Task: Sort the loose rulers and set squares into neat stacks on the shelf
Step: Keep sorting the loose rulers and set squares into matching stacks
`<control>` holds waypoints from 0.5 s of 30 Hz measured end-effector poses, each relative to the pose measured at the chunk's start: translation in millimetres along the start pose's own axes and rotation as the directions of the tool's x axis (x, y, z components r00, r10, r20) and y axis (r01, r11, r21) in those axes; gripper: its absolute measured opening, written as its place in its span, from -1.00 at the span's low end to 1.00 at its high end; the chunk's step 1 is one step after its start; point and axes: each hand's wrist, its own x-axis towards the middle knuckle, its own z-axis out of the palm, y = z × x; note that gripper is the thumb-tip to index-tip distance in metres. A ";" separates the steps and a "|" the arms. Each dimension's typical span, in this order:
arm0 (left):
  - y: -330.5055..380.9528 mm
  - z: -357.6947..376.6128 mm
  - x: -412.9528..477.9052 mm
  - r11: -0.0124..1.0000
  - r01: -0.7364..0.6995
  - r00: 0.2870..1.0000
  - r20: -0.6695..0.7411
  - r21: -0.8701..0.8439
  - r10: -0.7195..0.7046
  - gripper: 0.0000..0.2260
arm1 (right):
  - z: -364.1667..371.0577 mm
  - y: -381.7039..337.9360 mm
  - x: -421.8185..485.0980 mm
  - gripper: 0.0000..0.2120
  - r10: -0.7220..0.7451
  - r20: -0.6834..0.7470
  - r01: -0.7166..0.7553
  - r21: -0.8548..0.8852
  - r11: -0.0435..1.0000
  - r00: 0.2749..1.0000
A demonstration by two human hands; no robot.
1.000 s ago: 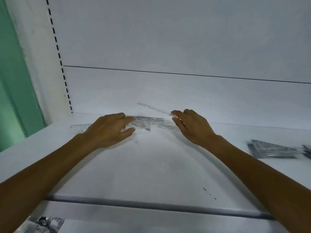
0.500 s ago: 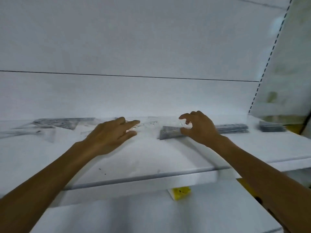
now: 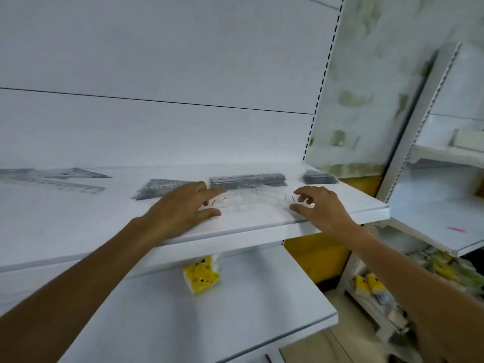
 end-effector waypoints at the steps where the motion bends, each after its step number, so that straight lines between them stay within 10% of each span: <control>1: 3.1 3.3 3.0 1.000 0.016 1.000 -0.007 -0.016 -0.016 -0.55 | -0.4 5.6 0.0 -0.65 -0.001 -0.001 0.001 -0.001 1.000 1.000; 15: -21.1 16.6 55.7 0.985 0.099 0.995 0.006 -0.140 -0.099 -0.64 | 19.4 9.7 72.6 -0.68 -0.153 -0.038 0.152 -0.040 0.988 0.987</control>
